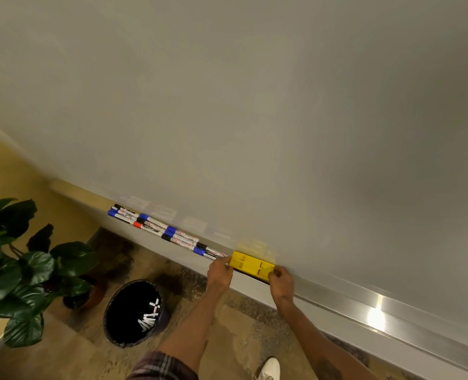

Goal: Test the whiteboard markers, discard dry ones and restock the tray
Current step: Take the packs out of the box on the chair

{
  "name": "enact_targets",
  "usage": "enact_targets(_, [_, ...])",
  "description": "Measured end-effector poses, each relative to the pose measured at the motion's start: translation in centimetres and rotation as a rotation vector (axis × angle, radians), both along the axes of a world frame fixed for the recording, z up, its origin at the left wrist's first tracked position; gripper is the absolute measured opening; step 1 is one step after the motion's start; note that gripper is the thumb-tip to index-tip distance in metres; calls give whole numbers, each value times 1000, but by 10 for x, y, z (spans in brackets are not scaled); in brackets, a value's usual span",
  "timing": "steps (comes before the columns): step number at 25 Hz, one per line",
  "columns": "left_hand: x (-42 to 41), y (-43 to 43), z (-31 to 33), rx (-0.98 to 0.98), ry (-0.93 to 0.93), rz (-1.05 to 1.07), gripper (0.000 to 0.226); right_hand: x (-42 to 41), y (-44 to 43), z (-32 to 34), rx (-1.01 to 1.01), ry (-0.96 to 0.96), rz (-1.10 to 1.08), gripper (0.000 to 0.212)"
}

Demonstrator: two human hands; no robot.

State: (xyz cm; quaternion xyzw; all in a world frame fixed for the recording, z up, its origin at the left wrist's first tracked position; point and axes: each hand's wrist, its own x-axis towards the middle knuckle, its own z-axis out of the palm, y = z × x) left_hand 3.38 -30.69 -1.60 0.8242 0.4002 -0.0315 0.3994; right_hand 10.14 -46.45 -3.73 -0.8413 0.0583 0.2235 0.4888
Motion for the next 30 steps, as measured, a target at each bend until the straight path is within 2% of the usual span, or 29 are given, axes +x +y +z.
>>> enact_targets(8, [1,-5,-2,-6,-24,-2,26,2,-11,4,-52,-40,143,12])
enact_targets(12, [-5,-19,-1,15,-29,-31,37,-1,-24,8,-140,-80,284,8])
enact_targets(15, [-9,-35,-2,31,-60,-55,38,-4,-41,13,-227,-104,378,38])
enact_targets(18, [-14,-56,0,45,-64,-91,37,-6,-60,21,-264,-152,422,44])
enact_targets(24, [-26,-112,1,147,-45,-247,36,-24,-118,32,-444,-316,548,49])
enact_targets(30, [-41,-188,8,221,60,-490,45,-52,-207,46,-575,-426,539,50])
